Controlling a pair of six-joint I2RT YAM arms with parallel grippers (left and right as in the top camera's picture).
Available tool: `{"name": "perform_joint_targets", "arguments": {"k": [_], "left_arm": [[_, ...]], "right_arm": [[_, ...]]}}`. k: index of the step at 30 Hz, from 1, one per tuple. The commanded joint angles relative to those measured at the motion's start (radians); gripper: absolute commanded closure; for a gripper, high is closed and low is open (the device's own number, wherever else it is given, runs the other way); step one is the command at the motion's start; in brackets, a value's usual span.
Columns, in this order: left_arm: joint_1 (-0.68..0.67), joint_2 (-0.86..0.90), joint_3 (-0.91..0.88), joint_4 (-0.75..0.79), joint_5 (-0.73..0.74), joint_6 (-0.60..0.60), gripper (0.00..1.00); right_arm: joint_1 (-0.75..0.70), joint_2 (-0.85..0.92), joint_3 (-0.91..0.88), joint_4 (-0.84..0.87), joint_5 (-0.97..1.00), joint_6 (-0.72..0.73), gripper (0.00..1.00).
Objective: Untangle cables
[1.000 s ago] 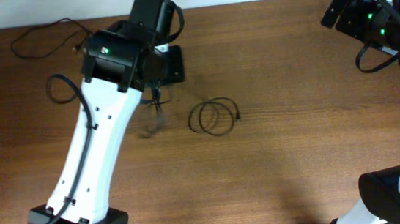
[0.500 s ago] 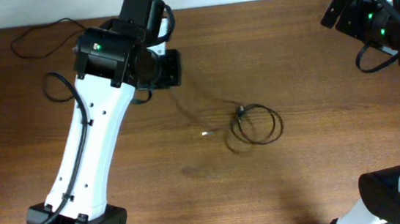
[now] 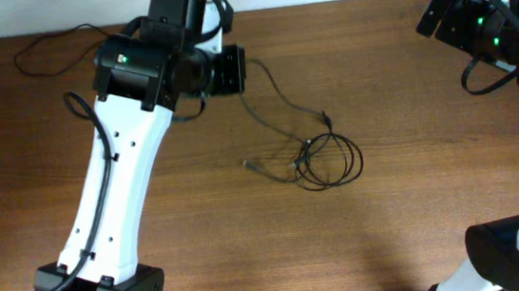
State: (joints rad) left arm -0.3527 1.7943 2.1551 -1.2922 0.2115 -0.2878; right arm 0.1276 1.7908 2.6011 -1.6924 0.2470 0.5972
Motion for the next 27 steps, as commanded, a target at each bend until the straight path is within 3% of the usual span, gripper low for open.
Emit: {"name": "perform_joint_targets", "arguments": {"k": [1, 8, 14, 18, 23, 27], "left_arm": [[0.023, -0.009, 0.18, 0.083, -0.022, -0.022, 1.0], [0.055, -0.011, 0.444, 0.285, -0.195, -0.069, 1.0], [0.072, -0.011, 0.454, 0.42, -0.204, -0.364, 1.0], [0.072, -0.013, 0.454, 0.554, -0.058, -0.378, 1.0], [0.071, -0.014, 0.454, 0.947, 0.249, -0.383, 1.0], [0.071, -0.027, 0.454, 1.065, 0.294, -0.556, 1.0]], "right_arm": [[-0.005, -0.002, 0.002, -0.006, 0.02, -0.006, 0.02], [-0.005, -0.002, 0.002, -0.006, 0.02, -0.007, 0.02], [-0.005, -0.002, 0.002, -0.006, 0.02, -0.006, 0.02], [-0.005, -0.002, 0.002, -0.006, 0.02, -0.006, 0.02], [-0.005, -0.002, 0.002, -0.006, 0.02, -0.006, 0.02], [-0.005, -0.002, 0.002, -0.006, 0.02, -0.007, 0.02]]}}
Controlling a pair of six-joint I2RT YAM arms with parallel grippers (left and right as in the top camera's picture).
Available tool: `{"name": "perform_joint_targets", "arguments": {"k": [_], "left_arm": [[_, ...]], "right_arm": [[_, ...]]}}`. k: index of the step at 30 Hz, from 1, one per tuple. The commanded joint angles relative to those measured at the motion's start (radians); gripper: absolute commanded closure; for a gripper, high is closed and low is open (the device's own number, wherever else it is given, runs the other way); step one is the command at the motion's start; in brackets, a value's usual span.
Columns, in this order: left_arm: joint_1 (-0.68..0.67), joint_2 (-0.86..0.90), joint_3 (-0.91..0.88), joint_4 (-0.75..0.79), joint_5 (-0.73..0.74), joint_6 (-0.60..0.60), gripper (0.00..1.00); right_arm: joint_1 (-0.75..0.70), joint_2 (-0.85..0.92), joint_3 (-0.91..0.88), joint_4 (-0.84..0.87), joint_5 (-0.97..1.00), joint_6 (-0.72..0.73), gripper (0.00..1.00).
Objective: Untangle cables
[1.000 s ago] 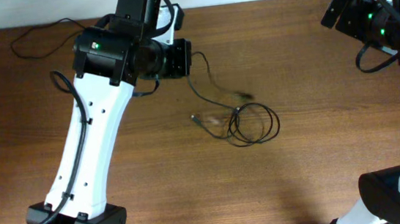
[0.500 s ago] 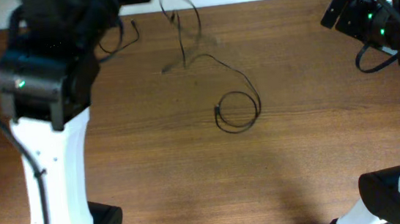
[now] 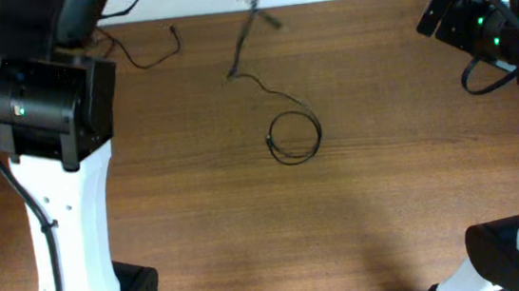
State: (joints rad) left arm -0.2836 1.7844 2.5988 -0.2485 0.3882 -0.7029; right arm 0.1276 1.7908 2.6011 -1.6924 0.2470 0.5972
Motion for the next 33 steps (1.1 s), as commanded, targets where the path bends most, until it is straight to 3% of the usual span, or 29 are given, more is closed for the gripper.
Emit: {"name": "perform_joint_targets", "arguments": {"k": [1, 5, 7, 10, 13, 16, 20, 23, 25, 28, 33], "left_arm": [[0.002, -0.018, 0.01, 0.02, 0.102, -0.141, 1.0], [0.002, -0.017, 0.006, -0.125, 0.023, -0.137, 1.0], [0.002, -0.017, 0.006, -0.313, -0.05, -0.138, 1.0], [0.002, -0.016, 0.002, -0.601, -0.308, -0.137, 1.0], [0.002, -0.016, -0.002, -0.641, -0.411, -0.051, 1.0], [0.002, -0.021, -0.002, -0.508, -0.401, -0.025, 1.0], [0.002, -0.055, -0.001, -0.303, -0.235, -0.024, 1.0], [-0.005, -0.066, -0.002, -0.418, -0.22, 0.085, 1.0], [-0.024, -0.049, -0.008, -0.683, -0.261, 0.201, 1.0], [-0.052, 0.016, -0.031, -0.886, -0.303, 0.204, 1.0], [-0.057, 0.011, -0.007, -0.588, -0.04, 0.139, 1.0]], "right_arm": [[-0.005, -0.002, 0.002, -0.006, 0.02, -0.007, 0.02], [-0.005, -0.002, 0.002, -0.006, 0.02, -0.006, 0.02], [-0.005, -0.002, 0.002, -0.006, 0.02, -0.006, 0.02], [-0.005, -0.002, 0.002, -0.006, 0.02, -0.006, 0.02], [-0.005, -0.002, 0.002, -0.006, 0.02, -0.006, 0.02], [-0.005, -0.002, 0.002, -0.006, 0.02, -0.006, 0.02], [-0.005, -0.002, 0.002, -0.006, 0.02, -0.006, 0.02], [-0.005, -0.002, 0.002, -0.006, 0.02, -0.006, 0.02], [-0.005, -0.002, 0.002, -0.006, 0.02, -0.006, 0.02], [-0.005, -0.002, 0.002, -0.006, 0.02, -0.006, 0.02], [-0.005, -0.002, 0.002, -0.006, 0.02, -0.006, 0.02]]}}
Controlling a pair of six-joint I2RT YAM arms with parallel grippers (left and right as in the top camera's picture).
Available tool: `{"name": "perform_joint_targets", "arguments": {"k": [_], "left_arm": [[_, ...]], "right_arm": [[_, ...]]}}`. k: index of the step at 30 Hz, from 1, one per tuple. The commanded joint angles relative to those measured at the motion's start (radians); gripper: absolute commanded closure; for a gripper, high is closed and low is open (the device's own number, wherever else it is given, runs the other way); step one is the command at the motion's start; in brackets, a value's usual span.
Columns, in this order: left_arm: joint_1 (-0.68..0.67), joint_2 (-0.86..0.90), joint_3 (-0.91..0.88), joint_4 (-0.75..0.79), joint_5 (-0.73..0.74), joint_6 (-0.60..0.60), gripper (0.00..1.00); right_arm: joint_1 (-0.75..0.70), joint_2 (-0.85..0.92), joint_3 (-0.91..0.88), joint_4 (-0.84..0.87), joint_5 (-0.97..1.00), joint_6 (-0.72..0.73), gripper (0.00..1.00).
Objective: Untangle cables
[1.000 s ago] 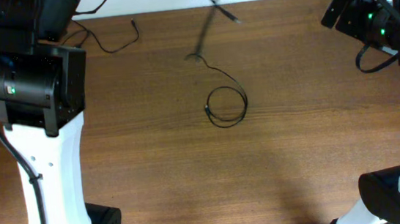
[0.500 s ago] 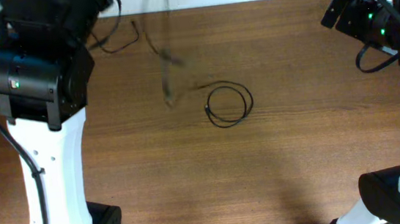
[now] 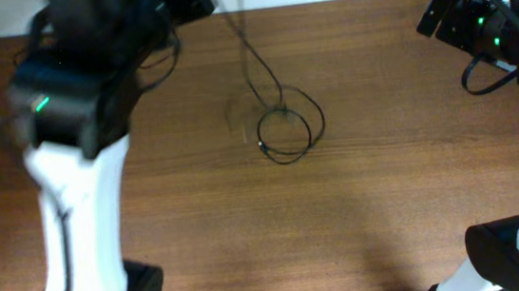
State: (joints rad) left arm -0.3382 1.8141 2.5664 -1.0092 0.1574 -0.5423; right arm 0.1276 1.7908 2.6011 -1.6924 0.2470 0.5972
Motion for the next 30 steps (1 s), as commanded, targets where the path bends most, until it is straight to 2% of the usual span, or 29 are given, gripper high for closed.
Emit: {"name": "perform_joint_targets", "arguments": {"k": [1, 3, 5, 8, 9, 11, 17, 24, 30], "left_arm": [[-0.002, -0.027, 0.033, 0.229, 0.216, -0.045, 1.0], [-0.002, -0.064, 0.05, 0.352, 0.243, -0.097, 1.0], [-0.008, -0.095, 0.051, 0.338, 0.203, -0.048, 1.0], [-0.053, -0.115, 0.051, 0.154, 0.033, 0.185, 1.0], [-0.062, -0.112, 0.05, 0.087, -0.008, 0.225, 1.0], [-0.077, -0.1, 0.05, 0.009, -0.041, 0.229, 1.0], [-0.079, -0.135, 0.053, 0.185, 0.275, 0.162, 1.0], [-0.079, -0.129, 0.051, -0.11, 0.163, 0.174, 1.0], [-0.078, -0.123, 0.051, -0.145, 0.115, 0.174, 1.0]], "right_arm": [[-0.005, -0.002, 0.002, -0.006, 0.02, -0.006, 0.02], [-0.005, -0.002, 0.002, -0.006, 0.02, -0.006, 0.02], [-0.005, -0.002, 0.002, -0.006, 0.02, -0.006, 0.02], [-0.005, -0.002, 0.002, -0.006, 0.02, -0.006, 0.02], [-0.005, -0.002, 0.002, -0.006, 0.02, -0.006, 0.02], [-0.005, -0.002, 0.002, -0.006, 0.02, -0.006, 0.02], [-0.005, -0.002, 0.002, -0.006, 0.02, -0.006, 0.02], [-0.005, -0.002, 0.002, -0.006, 0.02, -0.006, 0.02], [-0.005, -0.002, 0.002, -0.006, 0.02, -0.006, 0.02]]}}
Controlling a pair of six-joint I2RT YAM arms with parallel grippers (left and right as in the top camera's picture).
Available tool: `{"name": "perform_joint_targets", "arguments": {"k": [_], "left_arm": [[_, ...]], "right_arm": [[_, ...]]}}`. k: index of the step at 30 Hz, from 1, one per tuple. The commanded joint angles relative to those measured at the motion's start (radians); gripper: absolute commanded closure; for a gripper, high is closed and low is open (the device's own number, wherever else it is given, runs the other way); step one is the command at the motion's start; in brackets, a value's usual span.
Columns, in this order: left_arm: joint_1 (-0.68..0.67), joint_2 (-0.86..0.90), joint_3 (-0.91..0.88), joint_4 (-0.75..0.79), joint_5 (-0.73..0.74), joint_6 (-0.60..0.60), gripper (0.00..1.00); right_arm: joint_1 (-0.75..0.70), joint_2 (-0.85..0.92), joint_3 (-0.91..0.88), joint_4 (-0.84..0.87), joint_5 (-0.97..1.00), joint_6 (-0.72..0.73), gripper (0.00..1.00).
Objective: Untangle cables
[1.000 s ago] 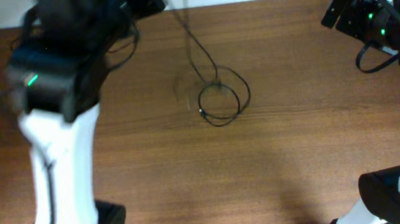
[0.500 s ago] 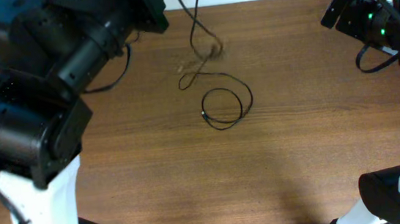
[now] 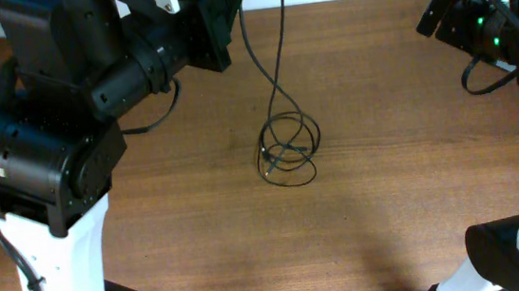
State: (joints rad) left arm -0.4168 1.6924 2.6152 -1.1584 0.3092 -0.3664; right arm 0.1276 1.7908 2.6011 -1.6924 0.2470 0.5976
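Note:
A thin black cable (image 3: 279, 58) hangs in two strands from the top edge of the overhead view down to the table. Its lower end lies in a loose tangle of loops (image 3: 289, 150) at mid-table, with a small plug among them. My left arm is raised high and close to the camera. Its left gripper (image 3: 227, 10) is at the top of the strands, apparently shut on the cable, though the fingertips themselves are hard to make out. My right gripper (image 3: 439, 9) is far off at the upper right, folded back, its jaws unclear.
The brown wooden table (image 3: 398, 199) ends at a white back edge along the top. The left arm's white base (image 3: 61, 270) stands at the lower left. The right arm's base (image 3: 517, 245) stands at the lower right, with its own dark lead looping by the wrist.
The left arm has risen nearer the camera and its gripper now sits further right. The hanging strands are longer and the loops on the table are bunched tighter.
First the left gripper was low at the cable's upper end, with the loops spread out to the right of centre. Then the arm stood left with the cable pulled up toward the back edge. Since then the cable hangs from the raised gripper over a smaller coil. The right arm stayed still.

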Motion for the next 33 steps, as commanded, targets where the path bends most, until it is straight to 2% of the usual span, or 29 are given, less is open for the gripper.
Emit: {"name": "perform_joint_targets", "arguments": {"k": [1, 7, 10, 12, 14, 19, 27, 29, 33], "left_arm": [[0.0, -0.002, 0.003, 0.003, -0.037, -0.002, 1.0], [0.0, -0.002, 0.003, -0.012, -0.037, -0.002, 1.0], [0.0, -0.002, 0.003, -0.01, -0.076, -0.003, 1.0], [0.0, -0.002, 0.003, -0.006, -0.178, -0.004, 1.0], [0.0, -0.002, 0.003, -0.002, -0.245, -0.021, 1.0], [0.0, -0.002, 0.003, -0.003, -0.251, -0.066, 1.0], [0.0, -0.002, 0.003, -0.033, -0.389, -0.067, 1.0], [0.0, -0.002, 0.003, -0.032, -0.389, -0.074, 1.0], [0.026, -0.004, 0.004, -0.031, -0.388, -0.197, 1.0]], "right_arm": [[-0.005, -0.002, 0.002, -0.006, 0.02, -0.007, 0.02], [-0.005, -0.002, 0.002, 0.017, -0.013, 0.012, 0.02], [-0.005, -0.002, 0.002, -0.006, -0.175, 0.006, 0.02], [0.011, -0.002, -0.037, -0.006, -0.427, -0.159, 0.02], [0.051, 0.0, -0.109, -0.006, -0.515, -0.239, 0.02], [0.149, 0.001, -0.395, 0.047, -0.362, -0.25, 0.02], [0.153, 0.001, -0.766, 0.24, -0.373, -0.253, 0.0], [0.155, 0.001, -0.804, 0.267, -0.417, -0.262, 0.04], [0.2, 0.001, -0.884, 0.41, -0.499, -0.441, 0.07]]}}
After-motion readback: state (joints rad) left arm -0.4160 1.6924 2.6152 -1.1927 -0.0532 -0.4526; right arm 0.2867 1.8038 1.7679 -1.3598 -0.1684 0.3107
